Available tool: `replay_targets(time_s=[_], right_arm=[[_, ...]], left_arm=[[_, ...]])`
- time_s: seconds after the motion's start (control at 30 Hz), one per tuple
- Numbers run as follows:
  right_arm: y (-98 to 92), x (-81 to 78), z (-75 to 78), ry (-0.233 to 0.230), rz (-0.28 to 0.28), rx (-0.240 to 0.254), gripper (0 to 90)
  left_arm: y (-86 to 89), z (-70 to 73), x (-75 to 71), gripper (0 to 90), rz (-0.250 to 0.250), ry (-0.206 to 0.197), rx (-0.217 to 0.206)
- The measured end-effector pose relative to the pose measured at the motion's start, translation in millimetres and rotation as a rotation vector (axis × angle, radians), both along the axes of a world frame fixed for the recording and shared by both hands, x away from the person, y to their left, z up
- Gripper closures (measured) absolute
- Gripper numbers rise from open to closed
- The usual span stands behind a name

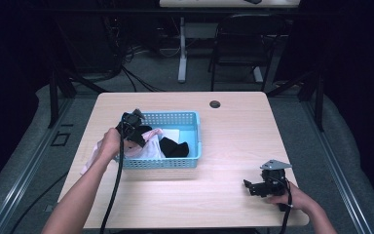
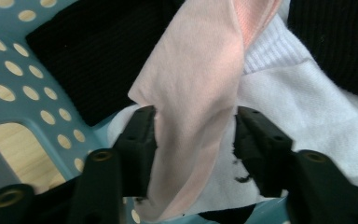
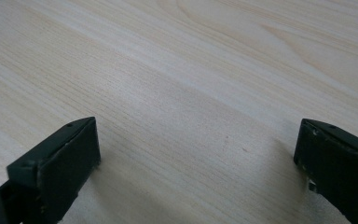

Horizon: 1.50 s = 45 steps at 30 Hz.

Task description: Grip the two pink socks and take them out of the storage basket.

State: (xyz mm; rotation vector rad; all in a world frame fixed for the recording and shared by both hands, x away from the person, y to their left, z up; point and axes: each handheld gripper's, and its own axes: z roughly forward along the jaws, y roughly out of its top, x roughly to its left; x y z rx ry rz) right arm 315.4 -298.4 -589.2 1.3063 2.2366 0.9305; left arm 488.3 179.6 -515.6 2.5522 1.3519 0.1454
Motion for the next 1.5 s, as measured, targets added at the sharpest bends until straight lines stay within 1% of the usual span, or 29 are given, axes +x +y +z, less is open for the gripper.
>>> replay_targets(time_s=[0.03,0.17,0.2,0.23,0.33,0.43,0.53,0.57,0.6,0.67,0.7,0.73,0.77,0.8,0.83,0.87,0.9,0.97,1.03,1.1,1.13,1.23,1.27,1.3,1.37,1.4,1.43,1.47,1.5], right_arm=[[0.0,0.0,0.0,0.000,0.000,0.000,0.0],[0.0,0.0,0.0,0.000,0.000,0.000,0.0],[0.0,0.0,0.0,0.000,0.000,0.000,0.0],[0.0,0.0,-0.1,0.000,0.000,0.001,0.0],[0.0,0.0,0.0,0.000,0.000,0.001,0.0],[0.1,0.0,-0.1,-0.001,-0.002,0.001,0.0],[0.0,0.0,0.0,0.000,0.000,0.001,0.0],[0.0,0.0,0.0,0.000,0.000,0.001,0.0],[0.0,0.0,0.0,0.000,0.000,0.001,0.0],[0.0,0.0,0.0,0.000,0.000,0.000,0.0],[0.0,0.0,0.0,0.000,0.000,0.000,0.0],[0.0,0.0,0.0,0.000,0.000,0.000,0.0],[0.0,0.0,0.0,0.000,0.000,0.000,0.0],[0.0,0.0,0.0,0.000,0.000,0.000,0.0],[0.1,-0.1,0.0,-0.001,-0.002,-0.001,0.0],[0.1,-0.1,0.0,-0.001,-0.002,-0.001,0.0],[0.0,-0.1,0.0,0.000,0.000,-0.001,0.0],[0.4,-0.3,-0.2,-0.002,-0.005,0.002,0.0],[0.4,-0.3,-0.2,-0.003,-0.005,0.002,0.0],[0.4,-0.5,-0.2,-0.003,-0.006,0.001,0.0],[0.4,-0.5,-0.2,-0.003,-0.006,0.001,0.0],[0.2,-0.7,-0.1,-0.003,-0.005,-0.003,0.0],[0.2,-0.7,-0.1,-0.003,-0.005,-0.003,0.0],[0.2,-0.7,-0.1,-0.003,-0.005,-0.003,0.0],[0.3,-0.7,-0.2,-0.003,-0.004,0.001,0.0],[0.3,-0.7,-0.2,-0.003,-0.004,0.001,0.0],[0.3,-0.7,-0.3,-0.004,-0.004,0.002,0.0],[0.3,-0.7,-0.3,-0.004,-0.004,0.002,0.0],[0.3,-0.7,-0.2,-0.003,-0.004,0.001,0.0]], left_arm=[[-1.4,-2.3,0.2,56.8,-0.001,0.001,0.016],[-3.3,-5.3,1.0,68.8,0.001,0.005,0.036],[-3.3,-5.3,1.0,72.0,0.001,0.005,0.036],[-3.7,-5.5,1.0,72.0,-0.001,0.005,0.036],[-4.5,-4.5,0.3,80.9,-0.008,-0.005,0.036],[-3.4,0.8,-1.3,86.0,-0.023,-0.014,0.028],[-1.6,5.8,-2.1,86.3,-0.028,-0.019,0.021],[0.1,11.6,-3.7,86.4,-0.026,-0.029,0.008],[0.1,11.6,-3.7,86.4,-0.026,-0.029,0.008],[2.5,19.0,-5.1,86.4,-0.034,-0.037,-0.003],[4.0,26.7,-7.5,86.4,-0.037,-0.056,-0.004],[4.0,26.7,-7.5,86.4,-0.037,-0.056,-0.004],[6.2,33.7,-9.4,86.4,-0.038,-0.064,-0.017],[6.2,33.7,-9.4,86.4,-0.038,-0.064,-0.017],[8.7,40.9,-10.9,86.4,-0.041,-0.083,-0.023],[8.7,40.9,-10.9,86.4,-0.041,-0.083,-0.023],[11.1,47.7,-12.5,86.4,-0.035,-0.096,-0.043],[12.1,51.2,-13.0,86.4,-0.038,-0.097,-0.040],[13.6,57.0,-14.5,86.4,-0.035,-0.108,-0.048],[15.3,66.7,-16.7,86.4,-0.041,-0.128,-0.048],[15.3,66.7,-16.7,86.4,-0.041,-0.128,-0.048],[15.2,77.5,-20.2,86.4,-0.050,-0.149,-0.051],[15.2,77.5,-20.2,86.4,-0.050,-0.149,-0.051],[15.3,83.2,-21.5,86.4,-0.056,-0.162,-0.058],[15.1,88.9,-23.0,86.4,-0.059,-0.172,-0.058],[15.1,88.9,-23.0,86.4,-0.059,-0.172,-0.058],[15.1,94.1,-24.2,86.4,-0.062,-0.179,-0.060],[15.1,94.1,-24.2,86.4,-0.062,-0.179,-0.060],[15.3,99.3,-25.5,86.4,-0.066,-0.186,-0.060]])
